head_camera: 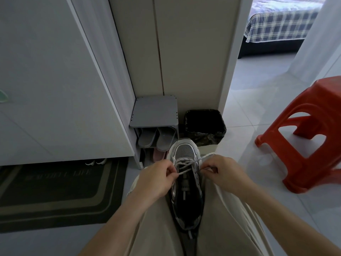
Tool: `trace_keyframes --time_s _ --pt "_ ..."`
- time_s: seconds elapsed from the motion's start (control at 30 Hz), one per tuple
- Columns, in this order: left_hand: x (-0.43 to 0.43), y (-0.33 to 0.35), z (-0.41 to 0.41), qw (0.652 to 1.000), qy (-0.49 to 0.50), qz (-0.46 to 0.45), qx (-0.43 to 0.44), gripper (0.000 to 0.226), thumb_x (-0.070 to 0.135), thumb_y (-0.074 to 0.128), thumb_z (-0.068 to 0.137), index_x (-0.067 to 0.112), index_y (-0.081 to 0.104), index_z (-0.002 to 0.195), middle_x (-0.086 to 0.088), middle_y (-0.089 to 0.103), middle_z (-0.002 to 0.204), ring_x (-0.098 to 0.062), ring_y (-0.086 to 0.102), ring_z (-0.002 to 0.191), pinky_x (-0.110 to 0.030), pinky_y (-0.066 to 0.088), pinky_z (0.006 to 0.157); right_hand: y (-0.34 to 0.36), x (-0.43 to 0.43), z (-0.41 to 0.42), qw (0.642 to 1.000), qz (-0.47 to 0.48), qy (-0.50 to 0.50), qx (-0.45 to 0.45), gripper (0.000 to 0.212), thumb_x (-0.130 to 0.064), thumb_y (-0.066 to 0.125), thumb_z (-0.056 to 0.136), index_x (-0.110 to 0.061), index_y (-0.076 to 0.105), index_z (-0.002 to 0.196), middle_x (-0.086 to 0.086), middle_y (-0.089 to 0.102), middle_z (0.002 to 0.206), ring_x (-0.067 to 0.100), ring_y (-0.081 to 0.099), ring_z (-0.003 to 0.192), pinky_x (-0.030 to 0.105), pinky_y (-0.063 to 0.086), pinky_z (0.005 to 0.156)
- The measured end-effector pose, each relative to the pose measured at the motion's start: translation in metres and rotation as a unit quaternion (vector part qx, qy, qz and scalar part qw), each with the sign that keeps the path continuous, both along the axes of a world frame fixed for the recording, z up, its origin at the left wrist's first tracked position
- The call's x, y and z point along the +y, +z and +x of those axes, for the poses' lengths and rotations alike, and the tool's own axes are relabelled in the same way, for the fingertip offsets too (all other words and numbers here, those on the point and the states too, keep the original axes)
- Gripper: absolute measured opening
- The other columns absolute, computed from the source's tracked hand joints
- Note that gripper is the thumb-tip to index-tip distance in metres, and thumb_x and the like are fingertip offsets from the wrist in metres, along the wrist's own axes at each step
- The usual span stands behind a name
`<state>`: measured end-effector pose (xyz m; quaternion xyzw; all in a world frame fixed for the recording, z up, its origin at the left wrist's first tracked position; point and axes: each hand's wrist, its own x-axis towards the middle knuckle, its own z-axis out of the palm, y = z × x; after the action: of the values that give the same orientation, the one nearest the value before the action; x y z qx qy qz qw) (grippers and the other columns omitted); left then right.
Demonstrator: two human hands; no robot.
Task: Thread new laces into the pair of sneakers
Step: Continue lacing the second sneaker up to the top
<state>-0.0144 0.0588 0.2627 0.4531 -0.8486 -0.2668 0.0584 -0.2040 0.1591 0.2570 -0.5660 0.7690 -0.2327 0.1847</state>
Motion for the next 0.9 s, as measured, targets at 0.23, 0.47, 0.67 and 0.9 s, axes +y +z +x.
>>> trace_keyframes --time_s 0.23,0.47,0.67,0.9 --pt "0.009 0.001 -0.014 0.988 -0.038 -0.148 0.032 0.012 0.037 0.057 0.089 0.033 0.064 0.099 0.014 0.048 0.116 -0.009 0.040 0.116 -0.027 0.028 0.098 0.001 -0.005 0.004 0.999 -0.020 0.033 0.034 0.007 -0.028 0.065 0.081 -0.030 0.070 0.086 -0.011 0.055 0.081 0.007 0.047 0.073 0.034 0.049 0.070" --pt "0.023 -0.018 -0.027 0.996 -0.032 -0.073 0.037 0.027 0.039 0.058 0.088 0.038 0.066 0.114 0.008 0.026 0.151 -0.014 0.014 0.140 -0.031 0.014 0.113 0.006 -0.003 0.008 0.999 -0.033 0.029 0.018 0.008 -0.020 0.066 0.082 -0.026 0.072 0.084 -0.007 0.060 0.081 0.010 0.051 0.075 0.037 0.049 0.070" --pt "0.032 -0.034 -0.034 0.993 0.014 -0.021 0.113 0.027 0.037 0.063 0.084 0.042 0.066 0.110 0.006 0.021 0.155 -0.019 0.020 0.139 -0.033 0.019 0.113 -0.002 -0.004 0.009 1.000 -0.008 -0.010 0.028 0.009 -0.027 0.063 0.084 -0.031 0.070 0.085 -0.012 0.060 0.088 0.013 0.058 0.083 0.036 0.051 0.072" --pt "0.030 -0.035 -0.039 0.992 0.036 -0.001 0.123 0.018 0.036 0.065 0.084 0.035 0.071 0.101 0.005 0.020 0.154 -0.018 0.019 0.139 -0.033 0.021 0.113 -0.008 -0.004 0.012 0.999 0.007 -0.004 0.051 0.016 -0.039 0.055 0.088 -0.030 0.069 0.088 -0.008 0.060 0.087 0.015 0.059 0.085 0.036 0.049 0.072"
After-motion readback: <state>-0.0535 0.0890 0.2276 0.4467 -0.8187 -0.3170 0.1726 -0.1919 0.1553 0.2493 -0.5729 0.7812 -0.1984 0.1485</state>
